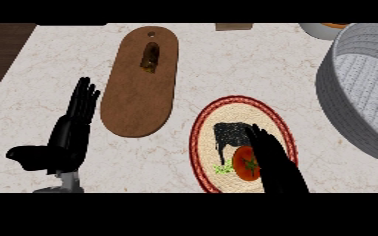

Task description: Pick the tomato from the placemat and place it in the basket

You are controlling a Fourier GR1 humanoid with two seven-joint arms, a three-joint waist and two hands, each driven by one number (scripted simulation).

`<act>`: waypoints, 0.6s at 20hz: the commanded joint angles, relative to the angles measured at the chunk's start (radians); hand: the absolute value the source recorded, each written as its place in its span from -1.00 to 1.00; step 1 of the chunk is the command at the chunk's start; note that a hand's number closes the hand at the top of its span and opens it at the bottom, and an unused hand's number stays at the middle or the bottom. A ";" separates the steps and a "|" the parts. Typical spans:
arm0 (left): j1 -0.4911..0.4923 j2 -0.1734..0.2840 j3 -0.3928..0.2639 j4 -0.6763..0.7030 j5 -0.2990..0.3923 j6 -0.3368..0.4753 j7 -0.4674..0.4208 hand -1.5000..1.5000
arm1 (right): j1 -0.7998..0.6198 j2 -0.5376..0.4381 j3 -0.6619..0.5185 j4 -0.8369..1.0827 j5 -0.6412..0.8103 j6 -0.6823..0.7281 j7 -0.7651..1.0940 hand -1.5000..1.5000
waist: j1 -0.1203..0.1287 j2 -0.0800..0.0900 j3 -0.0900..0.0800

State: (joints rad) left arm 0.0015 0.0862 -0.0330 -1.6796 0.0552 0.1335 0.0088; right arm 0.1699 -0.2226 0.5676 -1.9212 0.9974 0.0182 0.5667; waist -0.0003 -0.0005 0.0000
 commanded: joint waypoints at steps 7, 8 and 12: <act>0.031 -0.041 -0.040 -0.062 -0.060 0.027 0.029 0.00 | -0.065 0.068 -0.081 0.160 -0.019 -0.033 -0.081 -1.00 | 0.002 0.000 0.000; -0.043 0.005 0.036 -0.040 -0.009 -0.004 0.075 0.00 | -0.034 0.039 -0.101 0.127 -0.030 -0.033 -0.094 -1.00 | 0.000 0.000 0.000; -0.007 -0.042 -0.007 0.023 -0.042 -0.005 -0.017 0.00 | -0.029 0.041 -0.077 0.136 -0.019 0.008 -0.114 1.00 | 0.000 0.000 0.000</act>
State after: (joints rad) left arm -0.0024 0.0668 -0.0231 -1.6880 0.0366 0.1211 0.0166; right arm 0.1503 -0.1780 0.4985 -1.8157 0.9866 -0.0006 0.4839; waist -0.0005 -0.0006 -0.0001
